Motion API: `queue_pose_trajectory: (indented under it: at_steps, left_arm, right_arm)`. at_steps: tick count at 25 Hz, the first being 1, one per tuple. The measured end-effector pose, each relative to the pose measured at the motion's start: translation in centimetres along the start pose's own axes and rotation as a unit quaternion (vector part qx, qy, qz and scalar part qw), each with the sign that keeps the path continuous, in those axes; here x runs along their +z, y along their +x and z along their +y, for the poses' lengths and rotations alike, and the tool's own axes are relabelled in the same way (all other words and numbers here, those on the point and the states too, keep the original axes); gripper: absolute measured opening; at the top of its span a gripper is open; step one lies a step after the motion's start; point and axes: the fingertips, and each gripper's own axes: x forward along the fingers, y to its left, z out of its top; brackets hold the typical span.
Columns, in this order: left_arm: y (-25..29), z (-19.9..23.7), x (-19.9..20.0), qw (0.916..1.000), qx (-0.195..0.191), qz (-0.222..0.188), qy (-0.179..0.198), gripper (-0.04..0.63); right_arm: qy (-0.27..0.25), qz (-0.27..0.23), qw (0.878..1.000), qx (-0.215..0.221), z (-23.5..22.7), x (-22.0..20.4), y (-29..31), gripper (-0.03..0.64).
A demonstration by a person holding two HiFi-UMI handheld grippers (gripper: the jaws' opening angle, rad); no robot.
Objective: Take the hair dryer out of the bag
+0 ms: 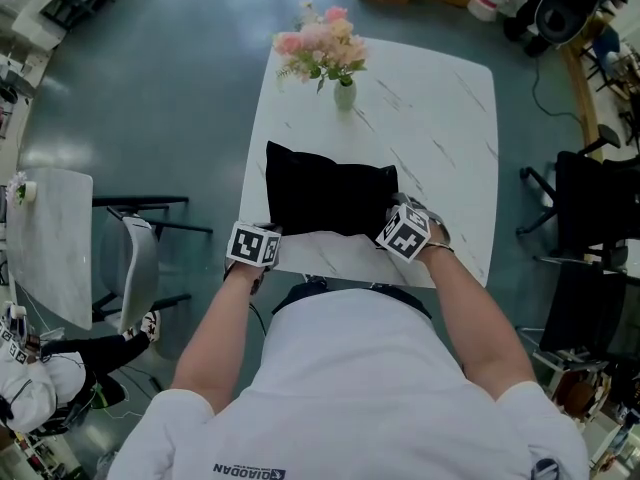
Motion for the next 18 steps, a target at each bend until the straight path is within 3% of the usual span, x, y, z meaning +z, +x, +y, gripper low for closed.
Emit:
queue_pose_trajectory:
  at_steps: [10, 14, 18]
  left_arm:
    - [-1.5, 1.2, 0.6, 0.9999, 0.008, -0.003, 0.008, 0.023]
    - [-2.3, 4.0, 0.5, 0.999, 0.032, -0.008, -0.032, 0.023]
    - [-3.2, 4.9, 0.5, 0.9976, 0.009, -0.012, -0.068, 0.023]
  right_arm:
    - [0.008, -0.033, 0.999, -0.003, -0.4, 0.2, -1.5, 0.262]
    - [-0.001, -0.03, 1.0, -0.002, -0.6, -0.3, -2.4, 0.261]
    - [0.008, -0.028, 1.0, -0.002, -1.3, -1.4, -3.0, 0.259]
